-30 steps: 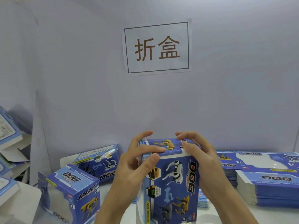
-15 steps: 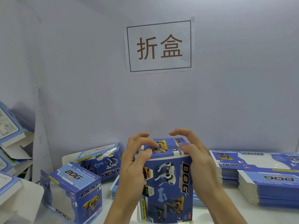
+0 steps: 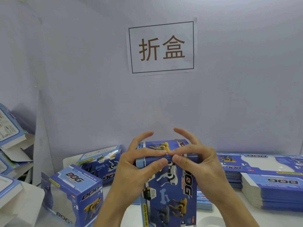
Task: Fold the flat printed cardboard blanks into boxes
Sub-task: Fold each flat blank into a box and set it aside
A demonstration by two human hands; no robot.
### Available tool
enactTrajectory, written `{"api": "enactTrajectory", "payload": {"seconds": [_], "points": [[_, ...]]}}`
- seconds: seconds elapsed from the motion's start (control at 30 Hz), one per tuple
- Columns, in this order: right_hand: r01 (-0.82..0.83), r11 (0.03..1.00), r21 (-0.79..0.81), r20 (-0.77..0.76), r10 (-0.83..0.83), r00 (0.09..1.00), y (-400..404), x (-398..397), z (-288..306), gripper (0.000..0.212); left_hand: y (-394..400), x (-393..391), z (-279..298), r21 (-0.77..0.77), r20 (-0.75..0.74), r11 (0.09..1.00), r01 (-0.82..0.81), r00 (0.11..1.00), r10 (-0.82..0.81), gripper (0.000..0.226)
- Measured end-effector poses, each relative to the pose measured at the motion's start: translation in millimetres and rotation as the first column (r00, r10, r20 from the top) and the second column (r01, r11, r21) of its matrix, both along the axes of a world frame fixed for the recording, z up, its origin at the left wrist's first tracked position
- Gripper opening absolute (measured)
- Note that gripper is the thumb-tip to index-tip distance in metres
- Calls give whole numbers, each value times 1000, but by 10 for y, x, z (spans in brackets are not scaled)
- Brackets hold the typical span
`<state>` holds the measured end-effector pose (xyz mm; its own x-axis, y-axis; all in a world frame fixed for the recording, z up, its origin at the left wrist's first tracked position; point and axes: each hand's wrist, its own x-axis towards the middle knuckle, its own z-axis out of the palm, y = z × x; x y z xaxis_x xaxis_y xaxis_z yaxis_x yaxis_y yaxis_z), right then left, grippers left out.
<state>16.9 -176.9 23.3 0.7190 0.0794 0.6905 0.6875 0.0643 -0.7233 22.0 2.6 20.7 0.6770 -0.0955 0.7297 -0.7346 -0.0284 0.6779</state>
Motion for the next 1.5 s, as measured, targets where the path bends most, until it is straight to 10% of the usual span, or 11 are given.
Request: {"api": "enactTrajectory", "payload": {"seconds": [0.5, 0.73, 0.83, 0.93, 1.13, 1.3, 1.5], "points": [[206, 975, 81, -31, -204, 979, 113, -17, 33, 27, 29, 109, -47, -158, -26, 953, -260, 965, 260, 41], [436, 895, 99, 112, -445, 888, 199, 0, 69, 10, 294, 253, -72, -835, -259, 476, -275, 961, 101, 37], [81, 965, -248, -78, -103, 992, 221, -53, 99, 24, 338, 304, -132, -839, -420, 318, -442, 897, 139, 21], [25, 804, -594, -203, -180, 963, 336, -64, 29, 49, 284, 334, -128, -787, -536, 257, -560, 828, 164, 25], [276, 891, -361, -376, -411, 831, 368, 64, -44, 84, 2, 320, -125, -769, -508, 501, -397, 855, -103, 68], [206, 973, 102, -637, -95, 765, 198, 162, -63, 87, -180, 261, -191, -689, -520, 724, -20, 710, -475, 86], [291, 872, 395, -477, -76, 876, -98, 293, -199, 73, -126, 275, -274, -335, -594, 942, 11, 774, -220, 118]]}}
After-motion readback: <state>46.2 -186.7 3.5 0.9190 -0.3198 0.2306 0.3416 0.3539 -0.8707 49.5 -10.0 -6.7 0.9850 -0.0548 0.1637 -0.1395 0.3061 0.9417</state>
